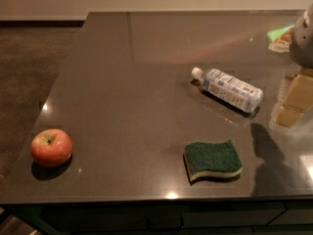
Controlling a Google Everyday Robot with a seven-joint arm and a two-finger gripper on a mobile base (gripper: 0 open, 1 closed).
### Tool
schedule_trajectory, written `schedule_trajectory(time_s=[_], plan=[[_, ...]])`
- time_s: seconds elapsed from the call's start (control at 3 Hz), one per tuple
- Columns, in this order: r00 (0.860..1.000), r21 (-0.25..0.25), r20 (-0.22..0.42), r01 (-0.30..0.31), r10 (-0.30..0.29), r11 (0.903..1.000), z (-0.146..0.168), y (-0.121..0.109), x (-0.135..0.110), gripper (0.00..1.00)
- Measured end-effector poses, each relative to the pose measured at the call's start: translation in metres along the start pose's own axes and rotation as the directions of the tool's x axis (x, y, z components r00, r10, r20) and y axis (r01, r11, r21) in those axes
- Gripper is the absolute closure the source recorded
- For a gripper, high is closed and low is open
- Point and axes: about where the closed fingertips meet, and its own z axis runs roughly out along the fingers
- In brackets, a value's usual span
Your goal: Move sponge near apple
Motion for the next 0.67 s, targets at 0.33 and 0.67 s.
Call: schedule_trajectory(time_s=[0.33,0.67], plan=[[1.000,0.000,0.000,0.000,0.000,1.0000,0.0000,0.0000,0.0000,0.00],[1.000,-0.010,0.004,0.005,-0.005,0.9999,-0.0008,-0.0005,-0.0019,0.00]])
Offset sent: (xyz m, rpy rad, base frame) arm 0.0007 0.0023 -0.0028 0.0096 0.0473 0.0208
